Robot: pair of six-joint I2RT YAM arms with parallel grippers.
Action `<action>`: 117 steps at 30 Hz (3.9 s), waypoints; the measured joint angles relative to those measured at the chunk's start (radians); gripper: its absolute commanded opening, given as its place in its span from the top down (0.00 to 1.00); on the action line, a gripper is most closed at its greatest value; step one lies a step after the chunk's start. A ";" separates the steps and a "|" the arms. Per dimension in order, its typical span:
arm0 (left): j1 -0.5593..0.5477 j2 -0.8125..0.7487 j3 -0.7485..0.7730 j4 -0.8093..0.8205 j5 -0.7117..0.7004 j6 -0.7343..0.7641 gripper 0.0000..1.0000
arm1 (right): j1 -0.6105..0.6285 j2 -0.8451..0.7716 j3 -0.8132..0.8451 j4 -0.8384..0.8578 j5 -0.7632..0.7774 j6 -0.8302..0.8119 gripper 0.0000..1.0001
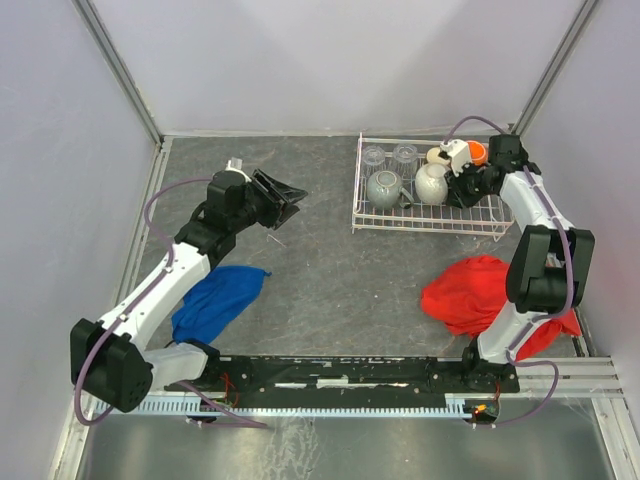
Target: Load the cups into the dish rack
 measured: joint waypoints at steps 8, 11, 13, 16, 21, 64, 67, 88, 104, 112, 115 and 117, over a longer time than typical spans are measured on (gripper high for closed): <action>0.000 0.037 -0.008 0.002 0.000 0.000 0.43 | 0.000 0.033 -0.028 0.051 -0.023 -0.038 0.99; 0.001 0.046 -0.008 0.002 0.000 0.000 0.43 | 0.000 0.043 -0.036 0.076 -0.029 -0.046 0.99; 0.001 0.049 -0.008 0.002 0.000 0.000 0.43 | 0.000 0.043 -0.054 0.099 -0.032 -0.046 0.99; 0.001 0.049 -0.008 0.007 0.000 0.000 0.43 | -0.001 0.044 -0.094 0.143 -0.035 -0.043 0.99; 0.001 0.053 -0.008 0.010 -0.001 0.001 0.43 | -0.002 0.053 -0.138 0.191 -0.044 -0.033 0.95; 0.001 -0.006 0.093 -0.358 -0.116 0.325 0.37 | 0.026 -0.388 -0.090 0.157 0.194 0.575 1.00; 0.001 -0.006 0.094 -0.378 -0.103 0.342 0.35 | 0.055 -0.380 -0.010 0.022 0.294 0.687 0.99; 0.001 -0.026 0.150 -0.394 -0.048 0.372 0.33 | 0.303 -0.490 -0.314 -0.185 0.435 1.000 0.99; 0.001 -0.014 0.198 -0.418 -0.061 0.406 0.32 | 0.326 -0.238 -0.422 0.245 0.661 0.924 0.99; 0.001 0.040 0.223 -0.421 -0.076 0.417 0.32 | 0.330 -0.125 -0.357 0.221 0.710 0.882 0.99; 0.001 0.055 0.232 -0.422 -0.080 0.421 0.32 | 0.327 -0.087 -0.316 0.221 0.727 0.863 0.99; 0.001 0.063 0.236 -0.422 -0.082 0.423 0.32 | 0.323 -0.062 -0.289 0.222 0.732 0.851 0.99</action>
